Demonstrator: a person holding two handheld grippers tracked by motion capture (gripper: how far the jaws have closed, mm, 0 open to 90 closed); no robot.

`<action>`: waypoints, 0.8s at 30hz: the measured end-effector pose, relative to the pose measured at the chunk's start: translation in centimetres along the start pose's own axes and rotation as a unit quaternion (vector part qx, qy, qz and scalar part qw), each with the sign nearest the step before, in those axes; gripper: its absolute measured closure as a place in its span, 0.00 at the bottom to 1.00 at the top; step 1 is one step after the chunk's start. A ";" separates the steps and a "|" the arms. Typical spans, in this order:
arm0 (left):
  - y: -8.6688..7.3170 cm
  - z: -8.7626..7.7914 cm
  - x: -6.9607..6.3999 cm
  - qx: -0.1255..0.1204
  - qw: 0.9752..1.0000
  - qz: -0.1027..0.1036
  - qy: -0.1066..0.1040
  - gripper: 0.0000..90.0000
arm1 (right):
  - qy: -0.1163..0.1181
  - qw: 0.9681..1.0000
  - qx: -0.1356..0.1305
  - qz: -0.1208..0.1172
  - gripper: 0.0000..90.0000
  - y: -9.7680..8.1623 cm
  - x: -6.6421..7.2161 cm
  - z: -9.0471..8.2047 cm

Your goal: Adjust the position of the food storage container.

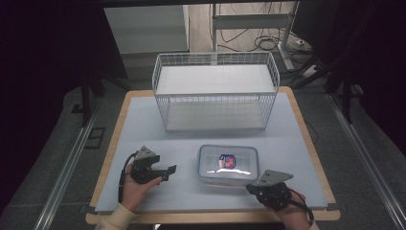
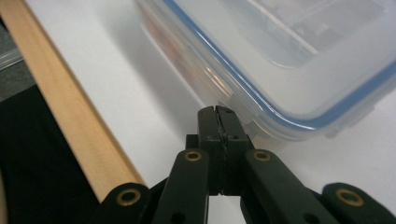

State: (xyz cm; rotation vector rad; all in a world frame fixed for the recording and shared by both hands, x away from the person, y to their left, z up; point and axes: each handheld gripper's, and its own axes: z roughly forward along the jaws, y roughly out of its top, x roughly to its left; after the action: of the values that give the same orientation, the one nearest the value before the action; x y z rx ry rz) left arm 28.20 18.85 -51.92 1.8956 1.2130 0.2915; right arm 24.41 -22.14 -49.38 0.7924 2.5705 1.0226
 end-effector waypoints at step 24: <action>-0.1 -0.3 0.2 -0.005 1.000 -0.006 -0.004 0.19 | -0.031 0.994 -0.099 0.040 1.00 3.1 -3.5 -5.2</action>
State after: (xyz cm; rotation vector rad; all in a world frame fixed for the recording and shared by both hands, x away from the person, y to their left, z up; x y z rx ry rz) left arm 28.04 19.18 -51.86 1.8790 1.2142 0.2827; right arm 26.23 -25.19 -43.36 0.8655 2.3576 1.2330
